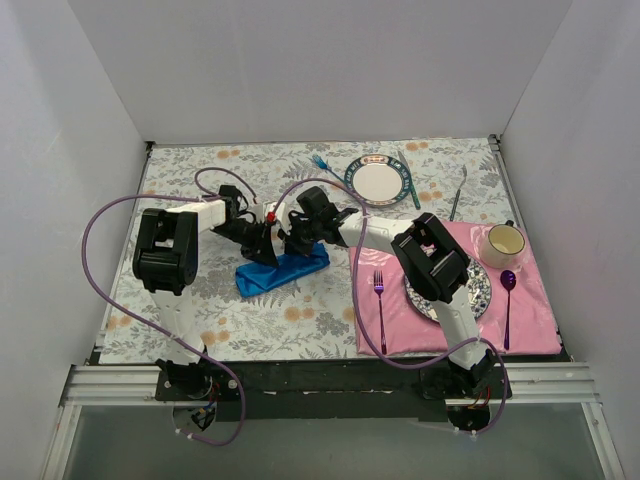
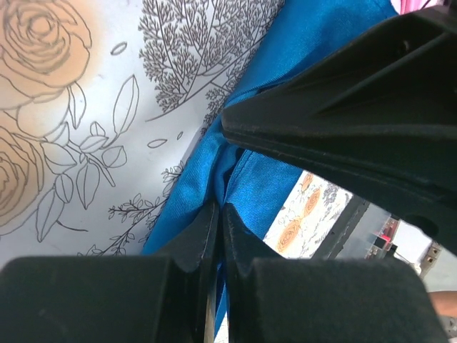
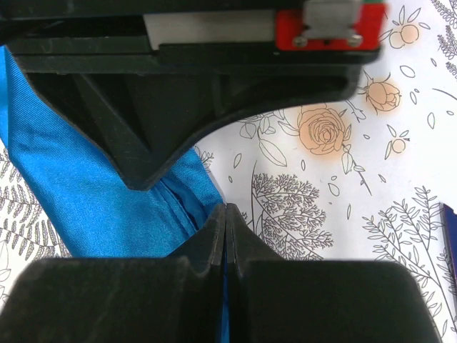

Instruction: Fold the napkin into a case and place the utensils inside

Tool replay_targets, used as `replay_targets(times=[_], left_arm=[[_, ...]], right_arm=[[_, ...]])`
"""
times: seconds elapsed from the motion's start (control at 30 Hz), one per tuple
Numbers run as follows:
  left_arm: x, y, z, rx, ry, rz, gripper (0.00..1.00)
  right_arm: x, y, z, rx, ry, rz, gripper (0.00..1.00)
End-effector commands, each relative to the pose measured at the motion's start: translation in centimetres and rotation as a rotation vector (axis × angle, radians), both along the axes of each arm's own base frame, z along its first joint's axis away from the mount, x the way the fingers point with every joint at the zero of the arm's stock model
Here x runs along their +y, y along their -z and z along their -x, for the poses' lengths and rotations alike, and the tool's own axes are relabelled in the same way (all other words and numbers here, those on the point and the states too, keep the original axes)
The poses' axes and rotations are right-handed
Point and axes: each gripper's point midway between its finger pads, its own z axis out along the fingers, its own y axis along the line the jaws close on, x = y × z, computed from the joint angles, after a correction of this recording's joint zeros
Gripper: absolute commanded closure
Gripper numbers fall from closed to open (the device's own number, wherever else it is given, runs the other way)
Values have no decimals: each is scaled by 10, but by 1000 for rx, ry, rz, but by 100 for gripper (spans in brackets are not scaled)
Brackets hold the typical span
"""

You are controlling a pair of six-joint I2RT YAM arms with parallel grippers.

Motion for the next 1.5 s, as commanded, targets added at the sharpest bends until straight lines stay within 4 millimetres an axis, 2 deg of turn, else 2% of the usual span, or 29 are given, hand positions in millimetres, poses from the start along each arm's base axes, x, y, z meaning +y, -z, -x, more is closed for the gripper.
replay_targets(times=[0.0,0.17,0.47,0.57,0.7,0.83,0.87,0.93,0.97,1.07,1.13,1.17,1.27,1.33,1.37,1.47], left_arm=[[-3,-23,-17,-82,8,-2,100],[-7,-35,-23,-107,2,28,100],[-8,-30,-34,-134,0,29,100],[-6,-17,-35,-121,-1,12,100],[1,9,-25,-69,-1,-38,100],[5,24,-14,-21,-9,-62,100],[6,28,-10,-7,-7,-68,100],[8,32,-8,-3,-7,-78,100],[9,33,-7,-1,-8,-80,100],[9,34,-7,-6,-8,-81,100],[9,34,-7,-3,-8,-81,100],[9,34,-7,-3,-8,-81,100],[9,35,-6,-4,-8,-86,100],[10,34,-6,-7,-7,-87,100],[10,34,-6,-6,-10,-87,100],[10,34,-6,-8,-10,-88,100]], right_arm=[[2,4,3,-24,-42,7,99],[-2,9,8,-34,-64,22,99],[-3,8,13,-45,-101,20,99],[-2,9,12,-47,-104,19,99],[2,2,7,-57,-97,8,99],[7,-26,-3,-81,-52,-17,98],[7,-33,-7,-87,-39,-24,90],[5,-50,-12,-106,-3,-37,83],[4,-54,-13,-109,8,-36,75],[-5,-71,-16,-115,41,-25,59],[-14,-77,-17,-139,55,2,55],[-21,-75,-14,-135,55,28,49],[-42,-66,-12,-181,66,97,43],[-53,-64,-12,-215,77,127,43],[-59,-56,-8,-216,67,148,43],[-65,-45,-4,-210,61,174,43]])
